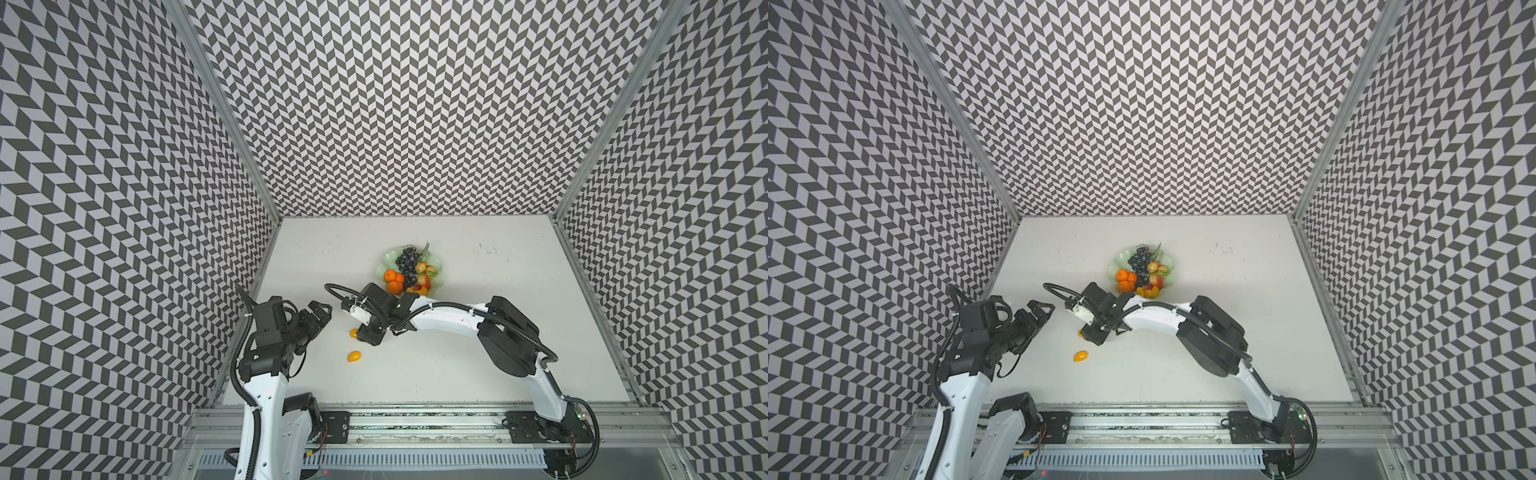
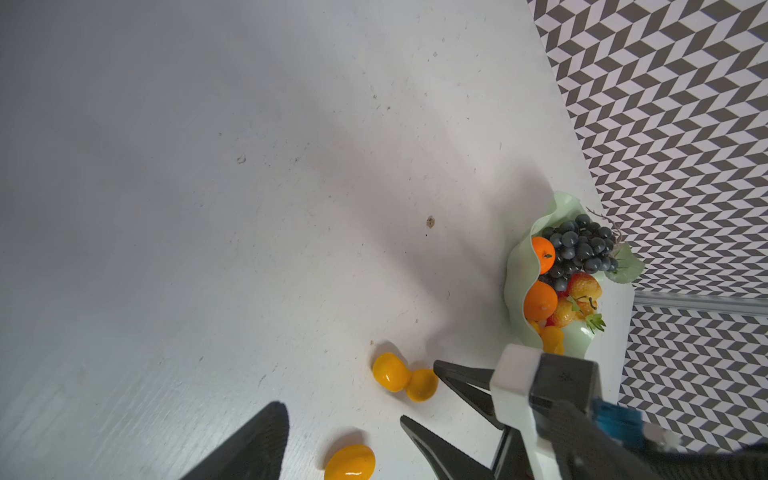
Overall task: Arrange fruit in a fruit bowl
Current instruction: Pick up the fruit from the center of the table.
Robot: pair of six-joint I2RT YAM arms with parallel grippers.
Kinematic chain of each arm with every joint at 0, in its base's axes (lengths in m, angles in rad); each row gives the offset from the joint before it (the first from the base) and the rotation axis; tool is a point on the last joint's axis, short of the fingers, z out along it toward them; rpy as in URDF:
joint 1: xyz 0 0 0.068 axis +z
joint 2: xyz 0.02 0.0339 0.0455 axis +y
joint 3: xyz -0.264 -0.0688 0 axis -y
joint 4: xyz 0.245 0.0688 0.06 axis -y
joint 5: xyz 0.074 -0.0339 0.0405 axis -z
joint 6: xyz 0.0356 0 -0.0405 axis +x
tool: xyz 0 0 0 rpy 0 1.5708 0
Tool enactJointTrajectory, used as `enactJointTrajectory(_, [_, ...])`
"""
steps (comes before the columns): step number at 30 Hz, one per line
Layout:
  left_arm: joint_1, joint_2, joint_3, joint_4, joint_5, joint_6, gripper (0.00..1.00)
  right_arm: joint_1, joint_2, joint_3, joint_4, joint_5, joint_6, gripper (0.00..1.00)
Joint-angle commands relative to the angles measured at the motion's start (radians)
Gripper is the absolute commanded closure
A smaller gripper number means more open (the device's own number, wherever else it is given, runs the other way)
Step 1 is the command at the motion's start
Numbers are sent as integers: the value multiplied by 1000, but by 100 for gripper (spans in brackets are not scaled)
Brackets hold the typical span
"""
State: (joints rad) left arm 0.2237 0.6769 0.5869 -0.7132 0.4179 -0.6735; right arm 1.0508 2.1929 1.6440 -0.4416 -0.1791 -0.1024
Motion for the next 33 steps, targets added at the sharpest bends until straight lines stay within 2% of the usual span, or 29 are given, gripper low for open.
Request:
enactJointTrajectory(1, [8,1,-14,0,32,21,0,-4,17,23,11,9,-40,49])
enactJointTrajectory(24, [8,7,-33,21,51,36,0,-10,62,17,-14,79,-19,62])
enactJointTrajectory(33, [9,8,-31,24,55,40,0,-10,48,5,-23,91,-12,71])
